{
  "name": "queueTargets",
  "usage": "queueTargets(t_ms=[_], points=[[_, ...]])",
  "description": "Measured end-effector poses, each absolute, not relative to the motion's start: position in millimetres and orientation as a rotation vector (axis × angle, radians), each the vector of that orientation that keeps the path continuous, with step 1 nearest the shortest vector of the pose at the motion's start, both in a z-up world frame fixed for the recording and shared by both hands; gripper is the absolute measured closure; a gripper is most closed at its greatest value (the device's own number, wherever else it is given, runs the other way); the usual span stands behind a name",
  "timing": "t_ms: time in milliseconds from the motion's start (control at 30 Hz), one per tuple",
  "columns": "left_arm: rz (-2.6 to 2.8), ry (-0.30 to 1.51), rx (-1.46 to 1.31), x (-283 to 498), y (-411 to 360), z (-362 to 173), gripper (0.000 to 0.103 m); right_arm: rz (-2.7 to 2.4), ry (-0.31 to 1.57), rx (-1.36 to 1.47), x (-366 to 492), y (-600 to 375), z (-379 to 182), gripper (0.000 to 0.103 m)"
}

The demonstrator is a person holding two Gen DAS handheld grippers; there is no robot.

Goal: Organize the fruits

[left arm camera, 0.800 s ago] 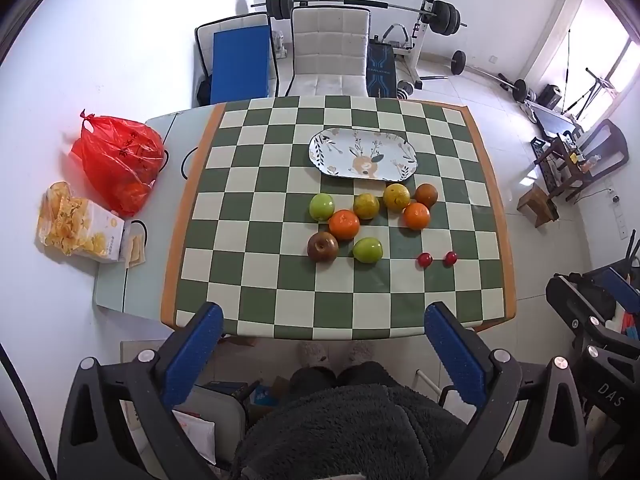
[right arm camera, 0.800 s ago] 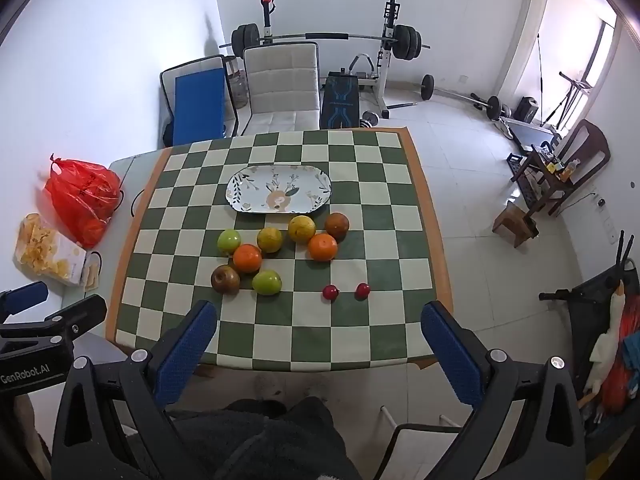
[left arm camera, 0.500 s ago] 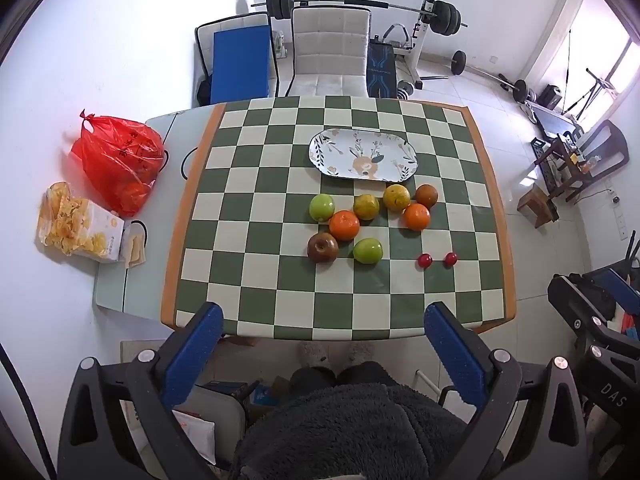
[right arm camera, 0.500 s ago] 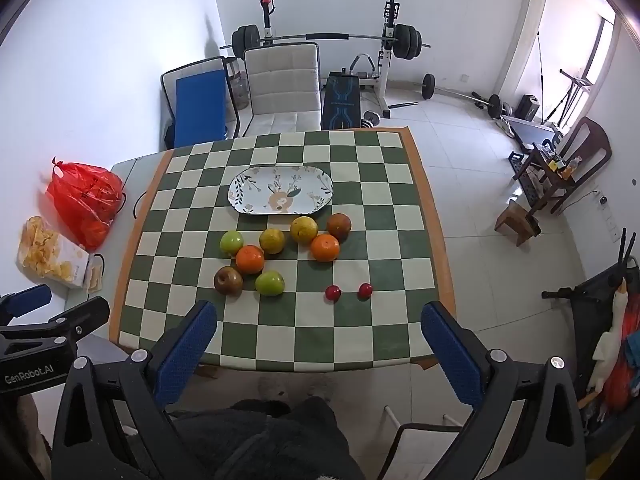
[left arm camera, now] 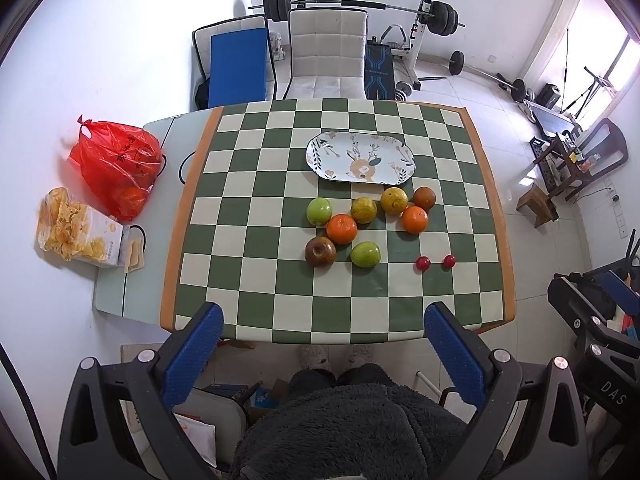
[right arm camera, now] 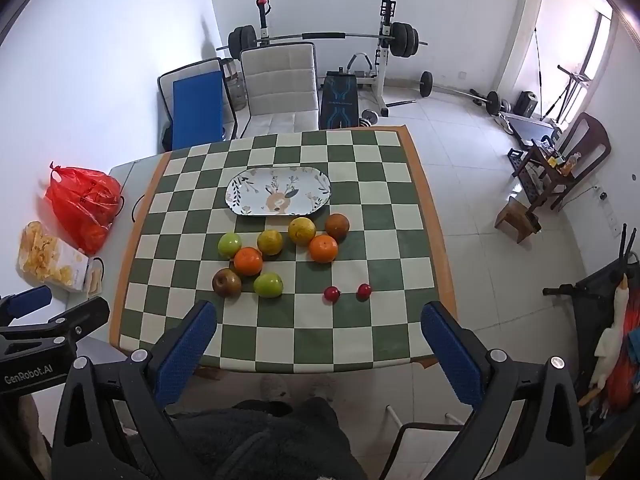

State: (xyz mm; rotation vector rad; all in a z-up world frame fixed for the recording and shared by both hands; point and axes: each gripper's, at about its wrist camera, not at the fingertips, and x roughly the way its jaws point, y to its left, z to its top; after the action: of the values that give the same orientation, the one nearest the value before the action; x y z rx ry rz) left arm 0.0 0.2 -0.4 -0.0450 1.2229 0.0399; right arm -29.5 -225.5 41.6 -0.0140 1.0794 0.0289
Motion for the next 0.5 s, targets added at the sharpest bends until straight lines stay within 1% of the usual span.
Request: queueTargets(t_ms=[500], points=[[0.042,1.222,-0.044,0.1,0.1,-0.3,0.0,0.034,1.079,-0.006,-28.0,-227.8,45.9,0.0]])
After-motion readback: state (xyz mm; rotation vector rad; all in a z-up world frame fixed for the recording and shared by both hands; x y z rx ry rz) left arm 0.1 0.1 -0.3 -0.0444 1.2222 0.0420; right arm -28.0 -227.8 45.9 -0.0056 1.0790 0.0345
